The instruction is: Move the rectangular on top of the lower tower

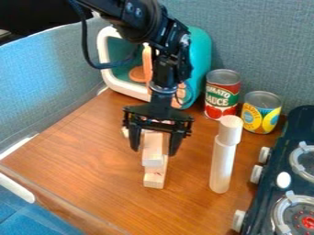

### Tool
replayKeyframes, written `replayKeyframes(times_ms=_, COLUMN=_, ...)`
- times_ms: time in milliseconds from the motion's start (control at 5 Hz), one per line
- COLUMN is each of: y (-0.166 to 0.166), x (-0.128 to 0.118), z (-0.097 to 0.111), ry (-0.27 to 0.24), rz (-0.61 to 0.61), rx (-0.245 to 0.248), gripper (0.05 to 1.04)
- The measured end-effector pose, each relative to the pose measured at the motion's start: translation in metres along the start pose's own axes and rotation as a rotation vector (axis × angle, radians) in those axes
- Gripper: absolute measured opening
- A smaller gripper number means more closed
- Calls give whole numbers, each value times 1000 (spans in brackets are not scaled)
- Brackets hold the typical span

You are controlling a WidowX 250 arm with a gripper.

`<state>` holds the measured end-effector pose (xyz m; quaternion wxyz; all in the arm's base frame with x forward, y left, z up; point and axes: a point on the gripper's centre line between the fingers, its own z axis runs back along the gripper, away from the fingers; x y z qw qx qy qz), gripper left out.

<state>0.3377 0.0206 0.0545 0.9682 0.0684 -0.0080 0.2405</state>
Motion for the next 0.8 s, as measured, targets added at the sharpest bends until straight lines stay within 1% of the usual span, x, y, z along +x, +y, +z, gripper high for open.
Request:
replayKeyframes(times_ms=200, y=0, x=0, z=2, ry=-3, rz=15, rx=-3, gripper=1003)
replayKeyframes(times_ms=400, y=2, x=3, z=23, ry=-55, rz=39, rx=-32, gripper=1000)
replayKeyframes(times_ms=600, y=8, x=3, z=41, ry=-82, rz=61, rx=-29, gripper=1000)
replayKeyframes(times_ms=800, y=10, x=6, z=51, ry=-90, rz=51, rx=-13, gripper=999)
